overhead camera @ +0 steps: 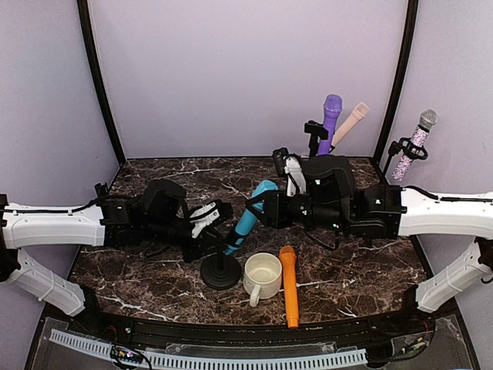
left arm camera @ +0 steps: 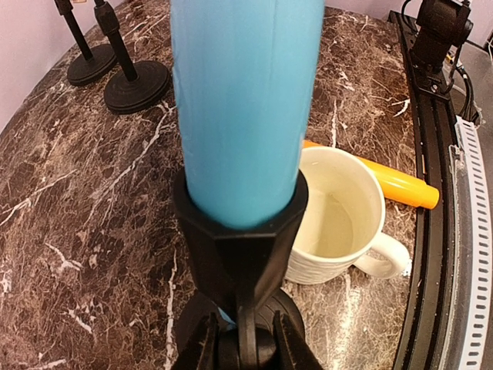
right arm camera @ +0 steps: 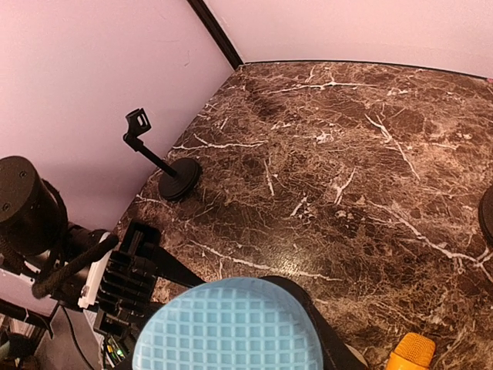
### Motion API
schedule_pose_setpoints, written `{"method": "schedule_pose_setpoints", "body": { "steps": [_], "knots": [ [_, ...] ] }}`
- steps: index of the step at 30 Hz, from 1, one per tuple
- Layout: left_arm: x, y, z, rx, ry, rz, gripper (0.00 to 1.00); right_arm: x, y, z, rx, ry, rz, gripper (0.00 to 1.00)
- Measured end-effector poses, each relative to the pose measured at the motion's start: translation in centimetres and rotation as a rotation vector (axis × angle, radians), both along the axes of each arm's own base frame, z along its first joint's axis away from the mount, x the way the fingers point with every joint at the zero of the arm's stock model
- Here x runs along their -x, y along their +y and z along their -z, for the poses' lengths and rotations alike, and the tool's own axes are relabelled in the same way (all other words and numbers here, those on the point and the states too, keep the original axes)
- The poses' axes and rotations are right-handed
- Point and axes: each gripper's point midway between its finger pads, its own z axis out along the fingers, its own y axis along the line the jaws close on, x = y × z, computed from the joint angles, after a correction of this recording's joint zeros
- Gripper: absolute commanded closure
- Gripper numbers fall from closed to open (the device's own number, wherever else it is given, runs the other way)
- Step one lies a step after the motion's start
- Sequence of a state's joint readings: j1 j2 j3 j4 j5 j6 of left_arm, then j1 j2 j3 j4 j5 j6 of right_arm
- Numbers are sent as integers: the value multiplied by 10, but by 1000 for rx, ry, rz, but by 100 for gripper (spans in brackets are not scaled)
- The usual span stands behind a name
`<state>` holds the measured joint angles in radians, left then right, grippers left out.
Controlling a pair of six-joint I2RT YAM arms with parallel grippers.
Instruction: Remove the microphone from the stand
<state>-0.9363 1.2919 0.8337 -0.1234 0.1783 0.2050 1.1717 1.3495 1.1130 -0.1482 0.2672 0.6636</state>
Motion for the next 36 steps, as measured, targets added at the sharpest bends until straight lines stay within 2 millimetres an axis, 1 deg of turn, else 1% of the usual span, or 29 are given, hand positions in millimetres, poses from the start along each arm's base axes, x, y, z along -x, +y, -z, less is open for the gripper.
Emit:
{"method": "schedule_pose_setpoints", "body": {
  "steps": [2, 9, 16, 24, 30, 36],
  "knots": [
    [0, -1, 2, -3, 0, 4, 100, 3, -1, 0, 0, -14, -32, 75],
    [2, -5, -1, 9, -11, 23, 100, 15, -5, -9, -2, -75, -165, 75],
    [5, -5, 1, 8, -13, 35, 100, 21, -8, -14, 0, -110, -226, 74],
    [4, -5, 3, 5, -12, 34, 100, 15, -10, -12, -17, -85, -184, 75],
    [2, -6, 3, 6, -19, 27, 100, 3, -20, -10, -43, -14, -78, 76],
    [0, -7, 3, 8, -25, 22, 100, -4, -28, -16, -54, 50, 6, 74]
  ]
}}
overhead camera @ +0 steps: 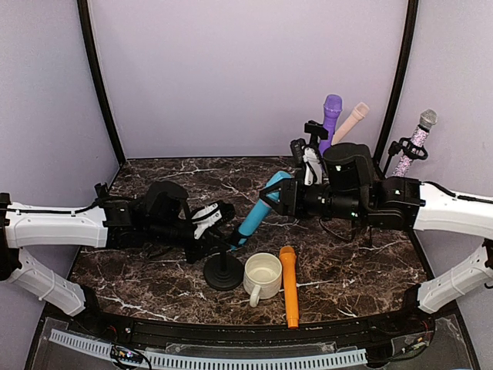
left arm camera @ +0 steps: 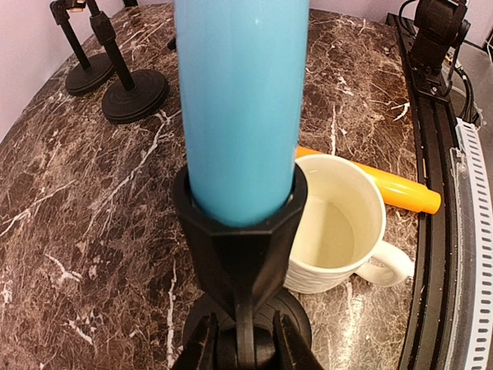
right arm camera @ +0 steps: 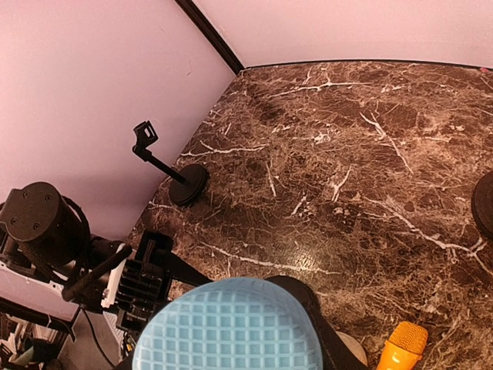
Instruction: Remove the microphone from the stand
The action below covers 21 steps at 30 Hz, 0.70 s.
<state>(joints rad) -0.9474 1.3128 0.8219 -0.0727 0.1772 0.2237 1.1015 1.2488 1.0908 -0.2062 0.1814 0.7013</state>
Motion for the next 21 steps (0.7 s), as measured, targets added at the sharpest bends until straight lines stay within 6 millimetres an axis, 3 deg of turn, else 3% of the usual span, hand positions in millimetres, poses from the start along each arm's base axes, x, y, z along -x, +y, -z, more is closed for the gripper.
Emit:
{"method": "schedule_pose_setpoints", "body": {
  "steps": [12, 21],
  "knots": [
    [-5, 6, 4, -18, 10, -34, 100, -8, -13, -41, -85, -44, 59, 75],
    [-5, 6, 4, -18, 12, -40, 100, 1, -32, -83, -208, -107, 44, 75]
  ]
}}
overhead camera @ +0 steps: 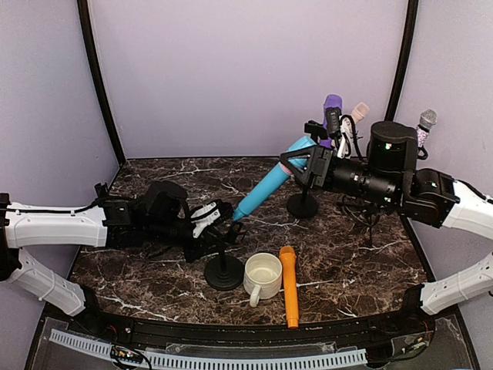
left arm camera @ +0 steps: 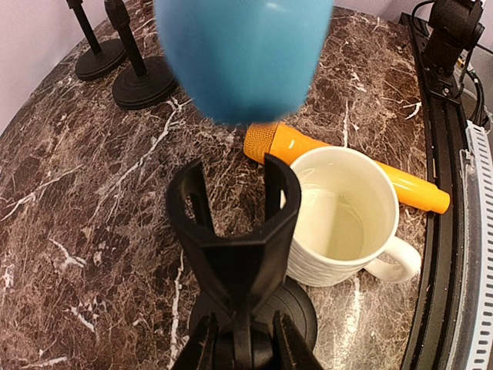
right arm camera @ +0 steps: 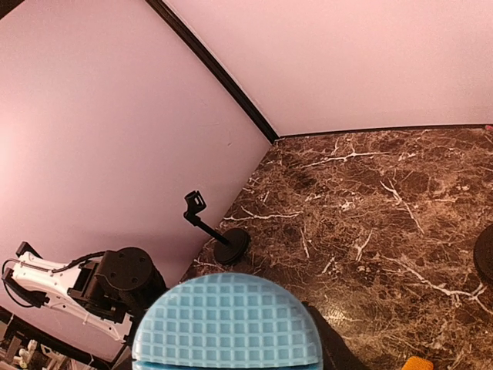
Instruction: Remove the microphone from the stand
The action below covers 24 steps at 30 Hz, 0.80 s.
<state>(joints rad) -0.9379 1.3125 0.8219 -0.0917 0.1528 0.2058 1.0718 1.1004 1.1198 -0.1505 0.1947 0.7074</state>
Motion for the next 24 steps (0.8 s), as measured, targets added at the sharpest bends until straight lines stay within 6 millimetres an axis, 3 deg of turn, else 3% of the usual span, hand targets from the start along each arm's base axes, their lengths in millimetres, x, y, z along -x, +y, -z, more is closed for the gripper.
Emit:
{"method": "schedule_pose_setpoints", "body": {
  "steps": [7, 13, 16, 24],
  "knots": [
    [-7, 3, -1, -2, -6, -51, 100, 7, -29, -13, 27, -6, 42, 75],
    [-20, 13, -2, -16, -25, -140, 100, 20, -75, -2, 113, 76, 113, 75],
    [-32, 22, -2, -18, -23, -198, 100, 25, -90, 18, 182, 152, 141, 74],
    [-83, 71, -12, -66, -30, -411, 100, 47, -122, 104, 483, 406, 145, 73]
  ]
}}
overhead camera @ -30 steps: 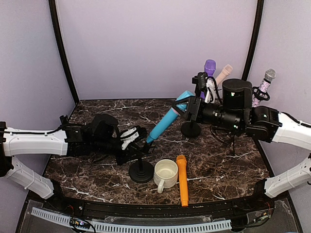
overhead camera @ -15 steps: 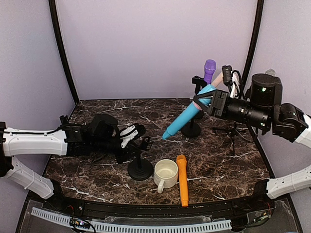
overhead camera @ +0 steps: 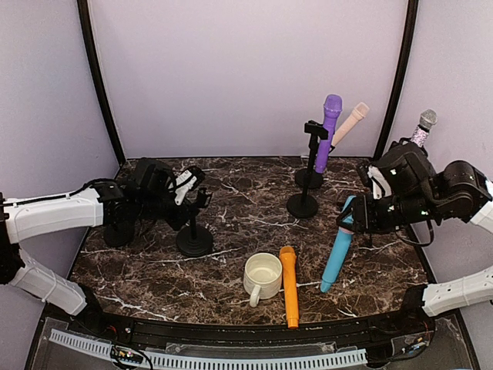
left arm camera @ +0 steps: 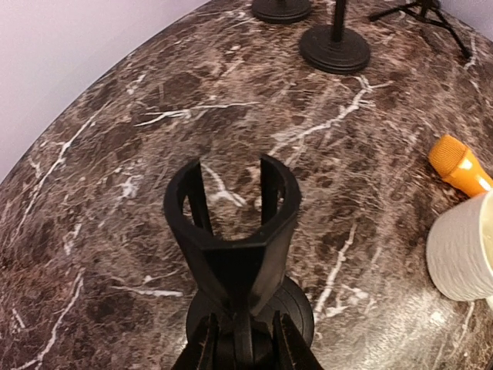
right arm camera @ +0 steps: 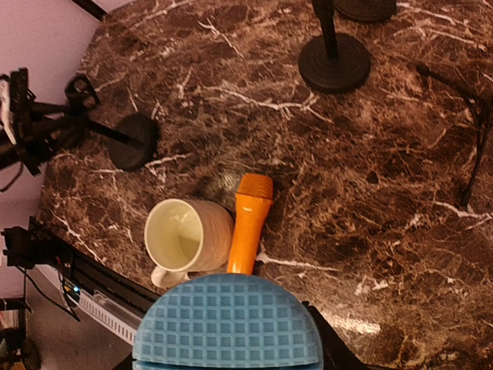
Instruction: Remove the microphone from the stand
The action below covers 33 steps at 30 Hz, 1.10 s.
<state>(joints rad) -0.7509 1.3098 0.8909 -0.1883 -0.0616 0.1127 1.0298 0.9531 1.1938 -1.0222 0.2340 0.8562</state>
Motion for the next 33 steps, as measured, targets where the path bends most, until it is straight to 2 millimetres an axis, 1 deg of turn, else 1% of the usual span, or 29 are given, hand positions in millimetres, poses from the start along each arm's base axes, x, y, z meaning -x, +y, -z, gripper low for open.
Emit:
{"method": "schedule_pose_setpoints", "body": {
  "steps": [2, 4, 7, 9, 12, 14, 16, 17, 19, 22, 27, 30, 33],
  "knots": [
    [-16, 13, -6, -21, -8, -56, 100, 3, -8, 19, 62, 69, -2, 73],
    [-30, 24, -11, -32, -14, -102, 100, 8, -11, 35, 97, 131, -18, 73],
    [-53, 42, -20, -36, -20, -171, 100, 15, -10, 65, 134, 230, -58, 73],
    [-67, 58, -26, -36, -20, -219, 100, 18, -9, 84, 146, 289, -77, 73],
    [-89, 84, -33, -38, -20, -296, 100, 19, -3, 106, 139, 356, -100, 73],
    [-101, 103, -34, -41, -16, -347, 100, 18, 5, 117, 119, 389, -121, 73],
    [-113, 126, -35, -43, -9, -407, 100, 15, 13, 125, 102, 409, -140, 73],
    [-117, 133, -34, -43, -6, -425, 100, 14, 16, 128, 94, 417, -146, 73],
    [-127, 153, -33, -42, 5, -475, 100, 8, 25, 136, 70, 430, -155, 73],
    [-141, 178, -30, -31, 28, -529, 100, -1, 30, 147, 47, 444, -151, 72],
    [-166, 209, -25, -8, 55, -590, 100, -21, 36, 172, 23, 462, -113, 70],
    [-180, 227, -19, -2, 70, -625, 100, -28, 37, 187, 21, 475, -85, 68],
    [-184, 238, -9, -6, 91, -646, 100, -35, 38, 197, 26, 480, -64, 67]
  ]
}}
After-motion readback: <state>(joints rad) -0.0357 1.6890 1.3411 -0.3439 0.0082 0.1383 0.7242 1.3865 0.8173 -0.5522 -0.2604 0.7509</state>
